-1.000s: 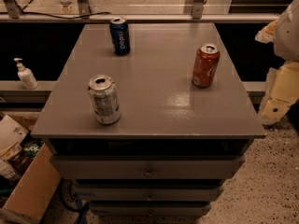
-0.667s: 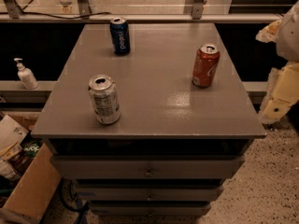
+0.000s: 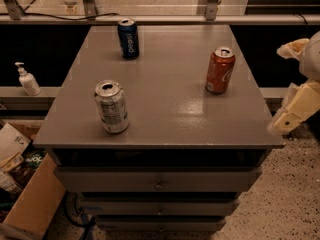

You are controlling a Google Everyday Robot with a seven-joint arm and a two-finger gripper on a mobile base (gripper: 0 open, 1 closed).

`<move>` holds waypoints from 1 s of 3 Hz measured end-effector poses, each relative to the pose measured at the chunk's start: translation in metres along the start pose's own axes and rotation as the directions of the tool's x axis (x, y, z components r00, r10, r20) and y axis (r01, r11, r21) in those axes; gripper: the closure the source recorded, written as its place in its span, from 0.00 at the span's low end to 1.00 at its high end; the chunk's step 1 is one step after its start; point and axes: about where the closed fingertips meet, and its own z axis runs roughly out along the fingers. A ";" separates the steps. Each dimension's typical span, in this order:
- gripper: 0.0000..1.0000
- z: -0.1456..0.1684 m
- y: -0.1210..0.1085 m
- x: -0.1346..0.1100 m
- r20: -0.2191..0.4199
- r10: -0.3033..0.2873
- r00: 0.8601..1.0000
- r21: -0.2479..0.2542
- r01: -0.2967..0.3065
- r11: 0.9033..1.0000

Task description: Knock coke can over

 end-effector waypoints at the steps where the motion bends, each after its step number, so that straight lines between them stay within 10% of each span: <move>1: 0.00 0.020 -0.014 0.007 0.090 0.067 0.994 0.003 -0.068 0.998; 3: 0.00 0.046 -0.030 0.002 0.177 0.123 0.976 0.006 -0.126 0.992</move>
Offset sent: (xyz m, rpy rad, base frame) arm 0.0747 0.0022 -0.0541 0.3236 -0.0646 -0.1311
